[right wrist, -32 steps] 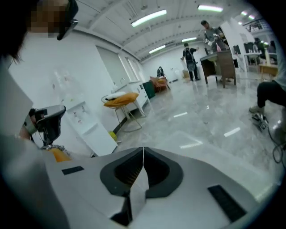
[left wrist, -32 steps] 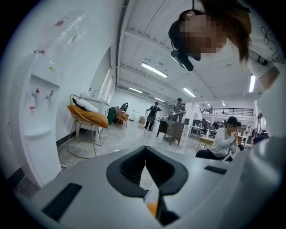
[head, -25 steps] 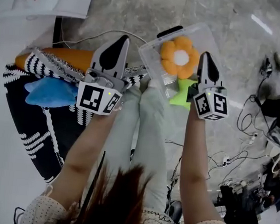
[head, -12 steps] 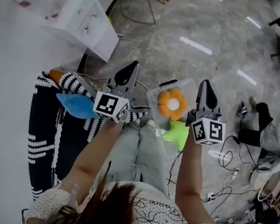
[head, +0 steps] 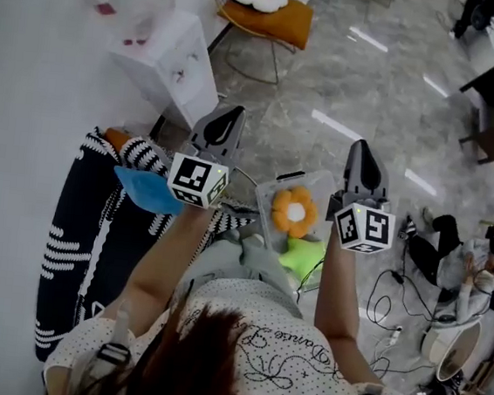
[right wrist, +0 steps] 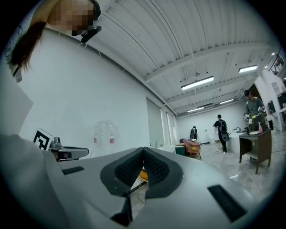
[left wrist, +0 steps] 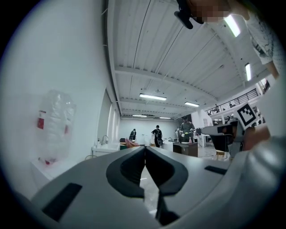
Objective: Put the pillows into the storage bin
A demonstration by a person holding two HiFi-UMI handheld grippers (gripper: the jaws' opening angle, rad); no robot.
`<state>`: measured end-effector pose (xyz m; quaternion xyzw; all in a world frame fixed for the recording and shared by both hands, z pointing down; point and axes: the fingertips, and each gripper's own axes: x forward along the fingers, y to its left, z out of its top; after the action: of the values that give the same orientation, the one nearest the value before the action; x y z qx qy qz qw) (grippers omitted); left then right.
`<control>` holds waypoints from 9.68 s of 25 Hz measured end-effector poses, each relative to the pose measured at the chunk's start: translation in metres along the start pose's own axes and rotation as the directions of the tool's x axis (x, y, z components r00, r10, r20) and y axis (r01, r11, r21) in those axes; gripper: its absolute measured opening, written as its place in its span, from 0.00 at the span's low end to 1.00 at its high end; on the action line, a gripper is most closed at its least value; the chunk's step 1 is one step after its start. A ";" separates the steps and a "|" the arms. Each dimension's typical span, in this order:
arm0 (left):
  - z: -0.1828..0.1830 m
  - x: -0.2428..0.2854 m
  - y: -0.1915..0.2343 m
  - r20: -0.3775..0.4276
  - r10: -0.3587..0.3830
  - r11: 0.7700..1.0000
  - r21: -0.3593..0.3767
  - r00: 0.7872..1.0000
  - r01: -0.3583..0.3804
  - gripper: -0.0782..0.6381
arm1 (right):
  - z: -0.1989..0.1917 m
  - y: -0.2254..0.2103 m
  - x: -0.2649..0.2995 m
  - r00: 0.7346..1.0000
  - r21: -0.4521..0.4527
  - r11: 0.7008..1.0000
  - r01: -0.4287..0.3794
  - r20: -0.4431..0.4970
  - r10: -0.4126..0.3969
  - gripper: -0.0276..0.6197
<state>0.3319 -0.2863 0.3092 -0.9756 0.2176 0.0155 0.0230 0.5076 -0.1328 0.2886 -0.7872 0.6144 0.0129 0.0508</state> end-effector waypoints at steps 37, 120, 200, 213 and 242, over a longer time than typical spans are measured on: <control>0.047 -0.553 0.123 0.058 0.851 0.522 0.024 0.523 -0.852 0.12 | -0.012 0.522 -0.047 0.496 0.051 0.495 -0.868 0.008 0.868 0.06; -0.036 -0.610 0.290 -0.049 0.867 0.494 -0.050 0.496 -0.868 0.12 | -0.157 0.659 0.077 0.448 0.005 0.472 -0.882 -0.305 0.840 0.21; -0.268 0.122 -0.222 -0.215 -0.580 0.809 -0.268 0.786 0.523 0.11 | -0.389 -0.125 -0.251 0.712 0.244 0.743 0.623 -0.569 -0.411 0.20; -0.418 0.111 -0.263 -0.307 -0.605 0.794 -0.289 0.734 0.534 0.12 | -0.572 -0.141 -0.285 0.673 0.361 0.614 0.702 -0.618 -0.407 0.20; -0.396 0.096 -0.310 -0.205 -0.666 0.739 -0.318 0.718 0.594 0.12 | -0.590 -0.151 -0.361 0.652 0.371 0.588 0.718 -0.654 -0.383 0.14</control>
<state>0.5587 -0.0669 0.7121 -0.9767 -0.1324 -0.1190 -0.1199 0.5404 0.1955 0.9147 -0.8561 0.2859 -0.4084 0.1361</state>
